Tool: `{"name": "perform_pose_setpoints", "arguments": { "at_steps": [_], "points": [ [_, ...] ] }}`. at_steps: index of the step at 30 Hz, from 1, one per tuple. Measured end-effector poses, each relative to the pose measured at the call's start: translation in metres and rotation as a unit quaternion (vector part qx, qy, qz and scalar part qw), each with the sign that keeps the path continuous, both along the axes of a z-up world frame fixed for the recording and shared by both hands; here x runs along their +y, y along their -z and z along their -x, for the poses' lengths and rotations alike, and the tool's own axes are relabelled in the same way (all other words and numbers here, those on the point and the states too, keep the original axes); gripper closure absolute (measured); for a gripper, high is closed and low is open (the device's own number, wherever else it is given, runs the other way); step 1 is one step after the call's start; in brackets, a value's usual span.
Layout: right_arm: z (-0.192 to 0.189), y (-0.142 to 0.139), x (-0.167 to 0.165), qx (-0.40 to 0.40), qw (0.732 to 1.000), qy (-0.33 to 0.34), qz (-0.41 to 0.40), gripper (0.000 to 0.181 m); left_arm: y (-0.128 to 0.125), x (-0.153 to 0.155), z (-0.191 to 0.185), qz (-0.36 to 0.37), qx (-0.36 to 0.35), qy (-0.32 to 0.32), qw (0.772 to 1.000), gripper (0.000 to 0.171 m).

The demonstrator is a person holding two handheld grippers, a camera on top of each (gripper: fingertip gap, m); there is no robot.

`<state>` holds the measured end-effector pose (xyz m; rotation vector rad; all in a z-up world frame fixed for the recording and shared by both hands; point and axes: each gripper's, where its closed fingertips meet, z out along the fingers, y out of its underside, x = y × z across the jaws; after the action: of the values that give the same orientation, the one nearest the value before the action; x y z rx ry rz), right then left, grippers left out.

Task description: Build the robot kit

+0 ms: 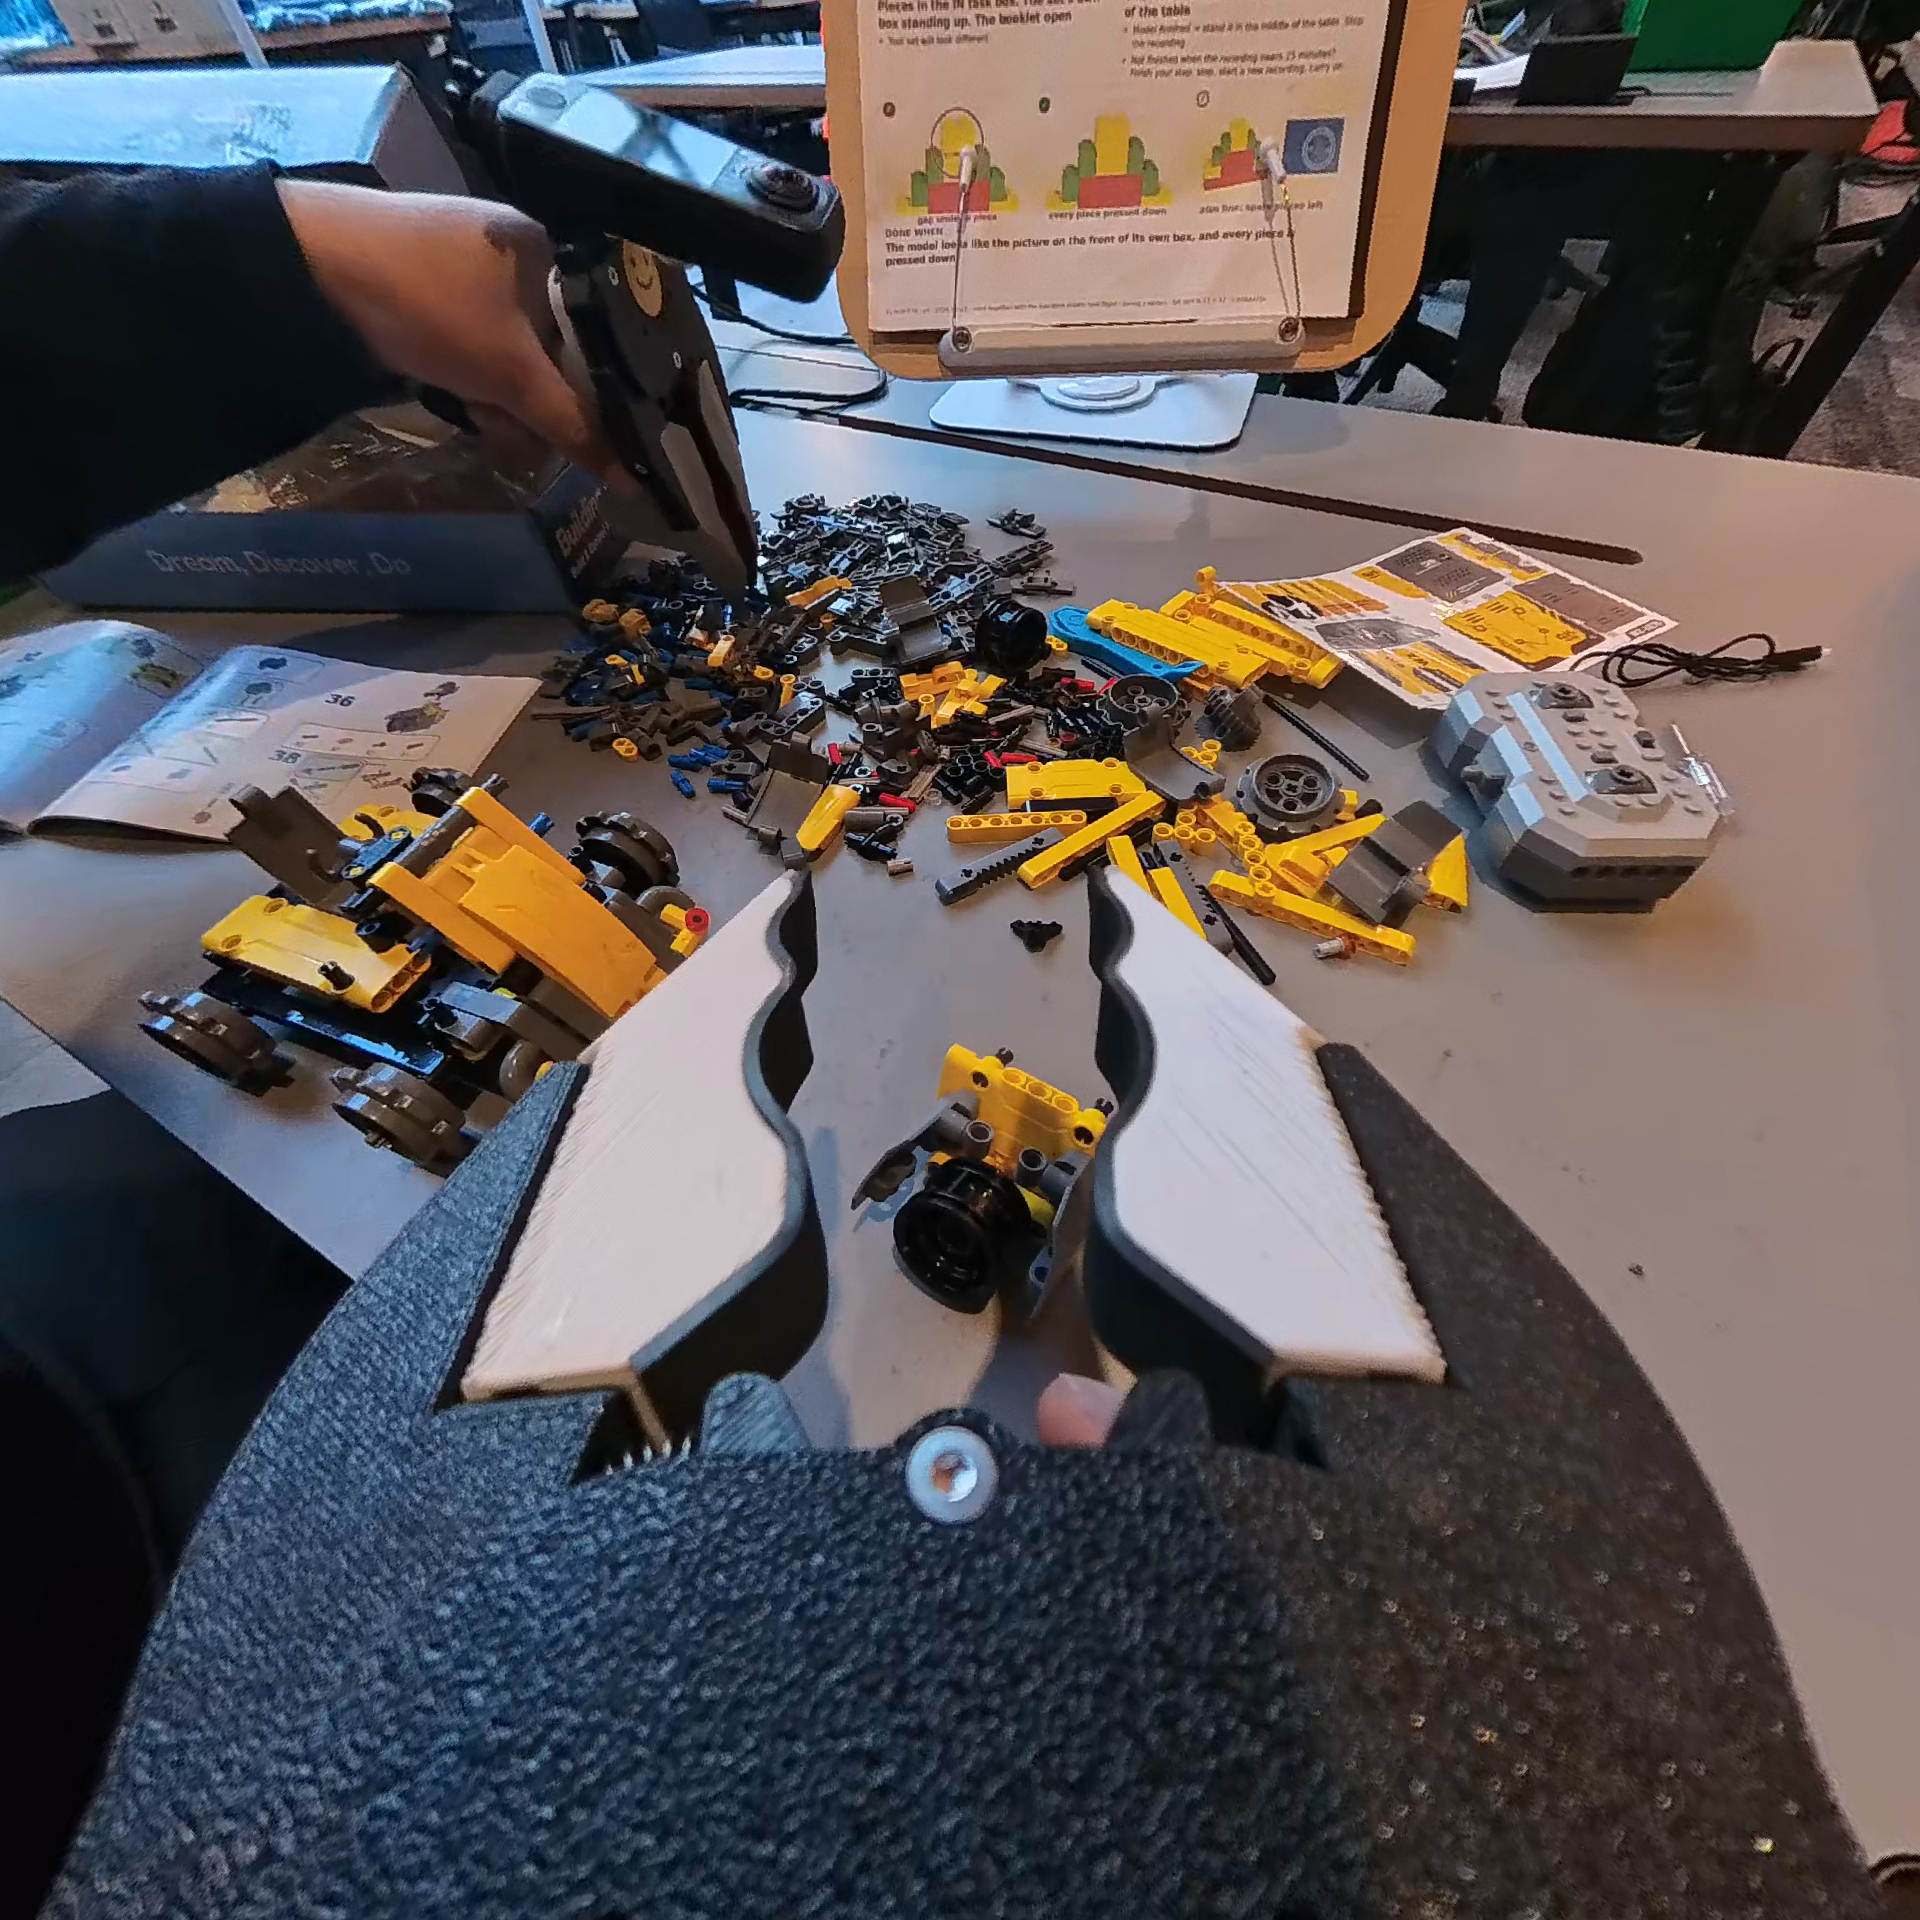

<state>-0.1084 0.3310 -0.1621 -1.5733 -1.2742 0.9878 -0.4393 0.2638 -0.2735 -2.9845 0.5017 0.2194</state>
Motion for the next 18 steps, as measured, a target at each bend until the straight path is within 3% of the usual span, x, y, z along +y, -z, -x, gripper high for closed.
{"name": "perform_pose_setpoints", "arguments": {
  "at_steps": [18],
  "points": [
    [-0.0008, 0.0021, -0.0001, -0.002, 1.000, -0.002, 0.003, 0.129, 0.0050, 0.0023, -0.0007, 0.010, -0.016, -0.005, 1.000, 0.169]
  ]
}}
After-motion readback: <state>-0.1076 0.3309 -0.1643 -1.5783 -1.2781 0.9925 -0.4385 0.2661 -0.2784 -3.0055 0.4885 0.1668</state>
